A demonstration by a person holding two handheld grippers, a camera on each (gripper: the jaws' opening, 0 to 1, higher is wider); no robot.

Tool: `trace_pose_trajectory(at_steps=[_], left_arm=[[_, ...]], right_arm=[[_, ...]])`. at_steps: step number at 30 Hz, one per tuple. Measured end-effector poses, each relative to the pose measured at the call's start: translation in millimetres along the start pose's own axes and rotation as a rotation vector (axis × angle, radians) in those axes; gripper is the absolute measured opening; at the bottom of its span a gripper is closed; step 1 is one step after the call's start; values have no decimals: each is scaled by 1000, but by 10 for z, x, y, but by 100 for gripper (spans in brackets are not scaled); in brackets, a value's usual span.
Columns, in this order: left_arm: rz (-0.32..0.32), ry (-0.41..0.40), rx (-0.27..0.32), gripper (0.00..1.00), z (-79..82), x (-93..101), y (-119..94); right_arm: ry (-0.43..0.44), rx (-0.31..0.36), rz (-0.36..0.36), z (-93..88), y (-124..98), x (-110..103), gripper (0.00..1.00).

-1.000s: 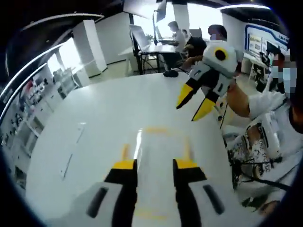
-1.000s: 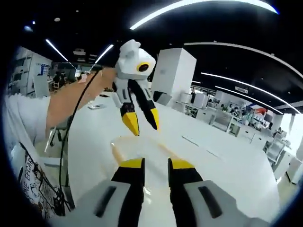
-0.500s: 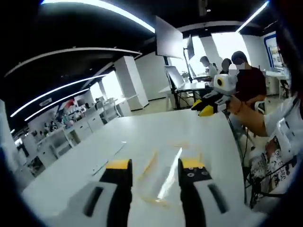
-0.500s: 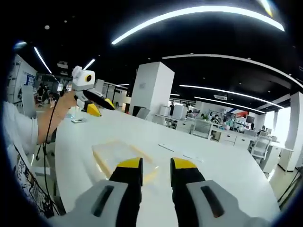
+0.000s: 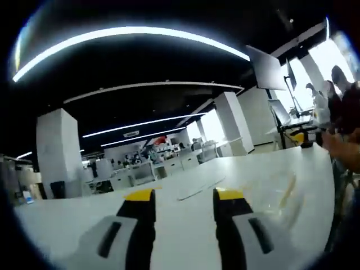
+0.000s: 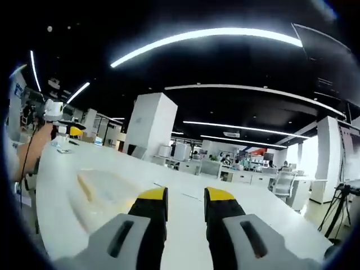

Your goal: Snap each plastic latch of the storage box into its locked position after aligning the lid with the box until every specified latch is closed and the lid sits flush.

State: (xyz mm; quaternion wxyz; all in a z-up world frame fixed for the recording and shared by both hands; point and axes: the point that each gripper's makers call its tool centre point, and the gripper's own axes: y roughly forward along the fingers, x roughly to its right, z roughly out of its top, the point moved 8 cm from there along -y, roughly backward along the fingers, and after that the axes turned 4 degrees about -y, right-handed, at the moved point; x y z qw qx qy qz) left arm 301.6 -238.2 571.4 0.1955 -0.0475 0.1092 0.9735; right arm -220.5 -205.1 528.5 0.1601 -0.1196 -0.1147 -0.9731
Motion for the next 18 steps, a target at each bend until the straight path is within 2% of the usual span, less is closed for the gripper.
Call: trace_pose_trajectory(at_steps=[2,6,7,10,11,12,14,15,16,18], left_arm=[[46,-3,19,40,-56,-50,-41],[194,2,95,40,-205,-184,-183],[199,6,102,40,-232,-188,-191],[211,-25,74,41,-302,-177,-209],[212,-22,81,42,-336,-151,-210],[221,-1,122,42,-394,-127,-205],[224,9,-24,41,-593,-122,-167],[234,22,-42,41,-603,-132,-163],[231,45,-1,40,-588,-127,-159],[220,27,27,41,-563,-133,-178]], right_arm=[[6,3,-22,-73,8,27,25],[-9,13,-85,-219,20,58,25],[-6,25,-88,-224,23,56,25],[-6,51,-89,-241,32,35,25],[-8,50,-87,-249,35,33,25],[-9,49,-86,-256,38,32,25],[-25,27,-78,-275,25,1,25],[-43,18,-76,-281,22,-11,25],[-43,16,-70,-290,14,-10,25],[-34,12,-61,-303,7,-12,25]])
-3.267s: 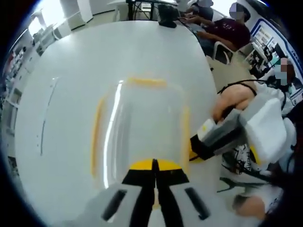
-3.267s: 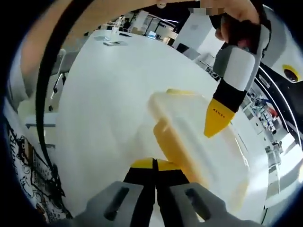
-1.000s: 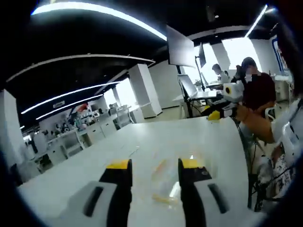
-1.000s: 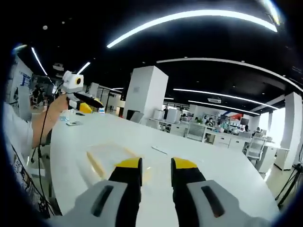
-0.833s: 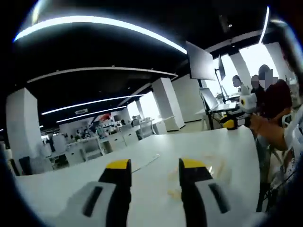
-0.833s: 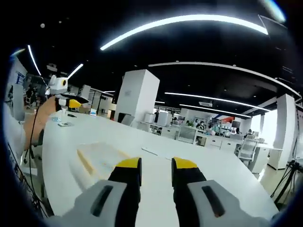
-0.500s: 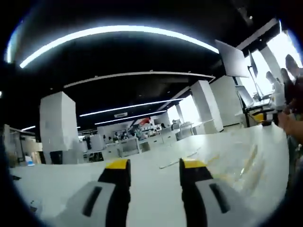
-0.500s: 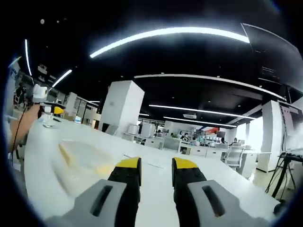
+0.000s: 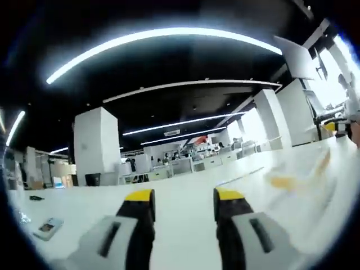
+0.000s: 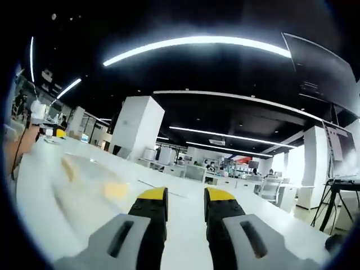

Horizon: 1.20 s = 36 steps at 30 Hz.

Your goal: Snap each plastic latch of the storage box into its locked position after aligning the lid with the box until every specified latch is closed and the lid sits flush.

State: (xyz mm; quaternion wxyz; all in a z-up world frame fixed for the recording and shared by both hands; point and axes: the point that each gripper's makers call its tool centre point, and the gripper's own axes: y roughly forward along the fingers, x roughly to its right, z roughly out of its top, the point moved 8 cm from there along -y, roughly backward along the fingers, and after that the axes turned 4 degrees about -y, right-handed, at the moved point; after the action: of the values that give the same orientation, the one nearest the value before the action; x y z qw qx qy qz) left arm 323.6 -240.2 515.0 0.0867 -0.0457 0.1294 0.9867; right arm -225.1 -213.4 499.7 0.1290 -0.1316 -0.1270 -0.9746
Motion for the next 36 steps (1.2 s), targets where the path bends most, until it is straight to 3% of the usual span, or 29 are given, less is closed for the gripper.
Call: trace_pose_trajectory(at_steps=[6,13,36], left_arm=[[18,-27,15,40,-29,-90,-65],[-4,-57,24,41,-29,-33,-70],[0,-63,11,43,-42,-11,-63]], right_arm=[[-34,-14,0,-10,-32,-29,25],[-96,-45,0,-26,-17,-57,25],[-110,-70,24,-62,-3,-57,25]])
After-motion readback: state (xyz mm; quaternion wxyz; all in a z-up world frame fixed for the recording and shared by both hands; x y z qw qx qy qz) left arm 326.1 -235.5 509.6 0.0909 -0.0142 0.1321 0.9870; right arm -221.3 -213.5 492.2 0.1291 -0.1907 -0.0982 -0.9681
